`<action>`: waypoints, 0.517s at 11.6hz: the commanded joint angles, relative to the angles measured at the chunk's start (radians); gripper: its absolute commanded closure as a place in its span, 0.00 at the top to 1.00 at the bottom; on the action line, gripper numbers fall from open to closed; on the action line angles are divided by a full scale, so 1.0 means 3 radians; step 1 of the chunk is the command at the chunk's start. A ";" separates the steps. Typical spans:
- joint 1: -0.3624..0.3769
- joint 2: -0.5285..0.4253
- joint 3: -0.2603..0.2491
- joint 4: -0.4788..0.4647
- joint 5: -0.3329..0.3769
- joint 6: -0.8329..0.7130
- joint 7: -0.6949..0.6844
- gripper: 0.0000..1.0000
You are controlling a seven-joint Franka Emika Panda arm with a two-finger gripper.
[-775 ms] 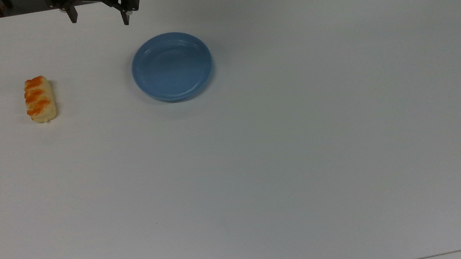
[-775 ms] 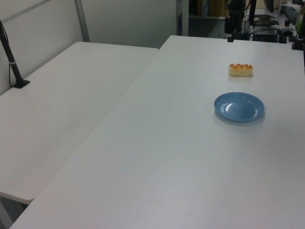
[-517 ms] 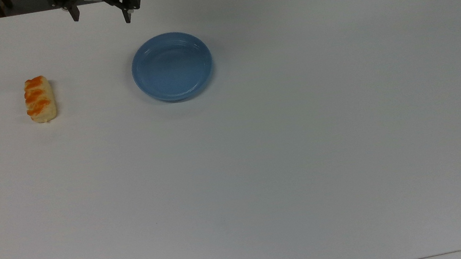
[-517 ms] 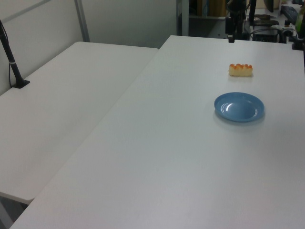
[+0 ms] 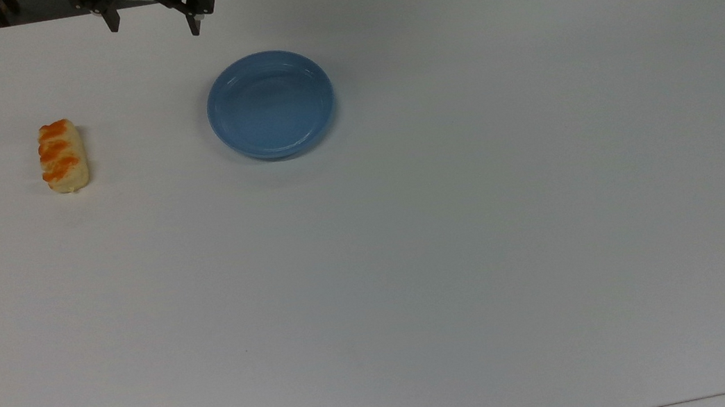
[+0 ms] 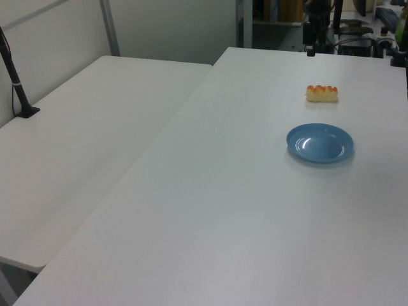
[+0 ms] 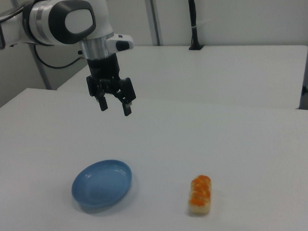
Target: Put the bread onto the plate
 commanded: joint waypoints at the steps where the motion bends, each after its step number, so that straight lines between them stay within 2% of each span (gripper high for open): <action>1: -0.0007 0.0028 -0.0011 0.0069 0.0134 -0.0096 -0.0061 1.00; 4: 0.0014 0.0049 -0.0021 0.0069 0.0155 -0.0091 -0.0071 1.00; 6: -0.0001 0.0054 -0.0047 0.0069 0.0150 -0.0086 -0.0234 1.00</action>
